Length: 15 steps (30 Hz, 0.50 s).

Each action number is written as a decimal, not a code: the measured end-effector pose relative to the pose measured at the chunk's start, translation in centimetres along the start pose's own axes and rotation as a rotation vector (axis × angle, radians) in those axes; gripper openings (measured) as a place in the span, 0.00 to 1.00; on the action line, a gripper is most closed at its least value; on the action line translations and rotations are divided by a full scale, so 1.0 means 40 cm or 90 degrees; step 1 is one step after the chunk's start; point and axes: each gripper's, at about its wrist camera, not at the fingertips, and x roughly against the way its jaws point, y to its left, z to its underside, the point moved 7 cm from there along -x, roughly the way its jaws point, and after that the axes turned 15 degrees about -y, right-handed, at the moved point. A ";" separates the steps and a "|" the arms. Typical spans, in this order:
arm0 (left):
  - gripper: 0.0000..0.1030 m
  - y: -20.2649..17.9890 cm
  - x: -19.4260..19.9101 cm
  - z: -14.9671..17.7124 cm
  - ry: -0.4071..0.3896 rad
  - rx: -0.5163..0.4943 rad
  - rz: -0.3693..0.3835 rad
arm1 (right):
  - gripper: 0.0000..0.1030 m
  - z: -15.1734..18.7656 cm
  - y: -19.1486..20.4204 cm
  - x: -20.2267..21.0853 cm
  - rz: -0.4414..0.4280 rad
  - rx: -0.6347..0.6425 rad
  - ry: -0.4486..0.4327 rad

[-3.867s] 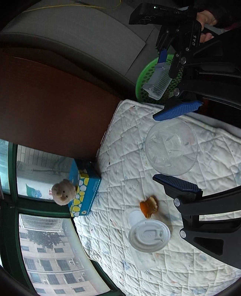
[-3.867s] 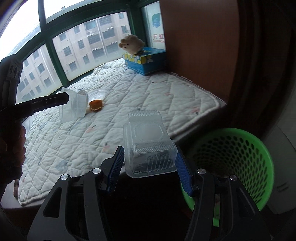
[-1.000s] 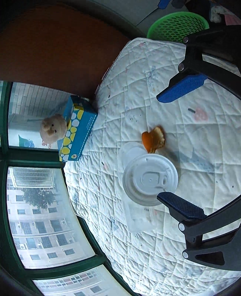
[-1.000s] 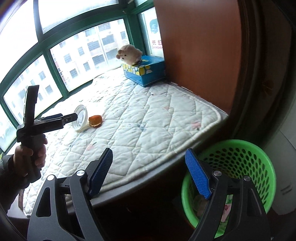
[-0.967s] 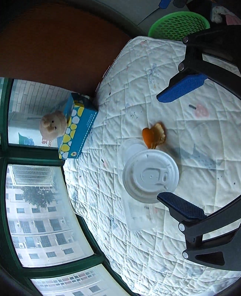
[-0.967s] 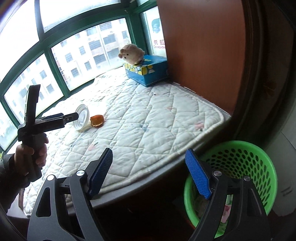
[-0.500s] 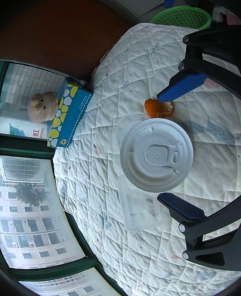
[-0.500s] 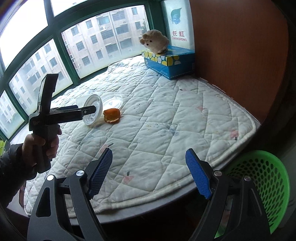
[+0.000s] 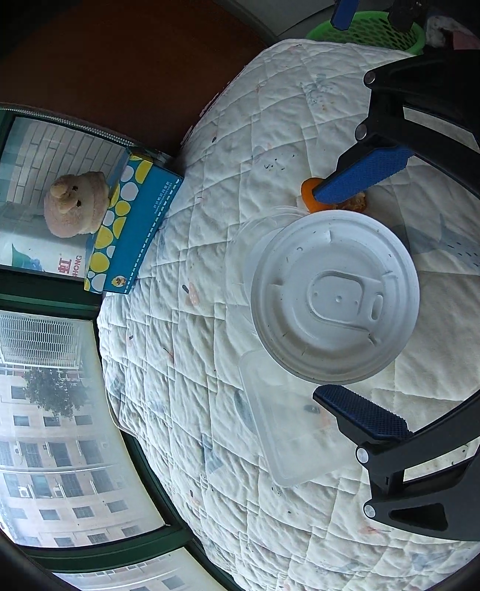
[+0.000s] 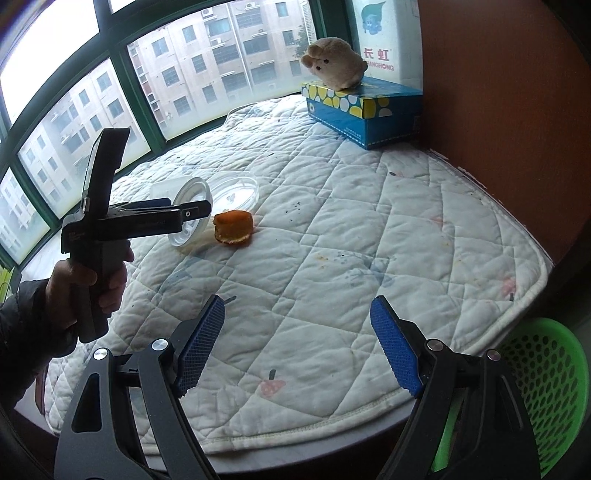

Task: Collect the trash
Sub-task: 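Move both open tools back to the mattress toward the white lid, then grasp the white dome lid by its rim with the left tool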

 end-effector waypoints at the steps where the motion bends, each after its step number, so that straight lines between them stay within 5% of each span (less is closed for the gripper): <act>1: 0.92 -0.002 -0.001 -0.001 -0.001 0.000 0.005 | 0.79 0.000 0.004 -0.005 -0.002 0.002 0.001; 6: 0.88 -0.003 -0.001 -0.005 -0.007 0.001 0.020 | 0.79 0.002 0.020 -0.027 -0.011 0.011 0.009; 8: 0.75 0.000 -0.002 -0.001 -0.001 0.006 0.032 | 0.79 0.002 0.023 -0.036 -0.012 0.012 0.012; 15: 0.74 0.010 0.012 0.008 0.001 0.017 0.039 | 0.79 0.001 0.031 -0.056 -0.018 0.014 0.017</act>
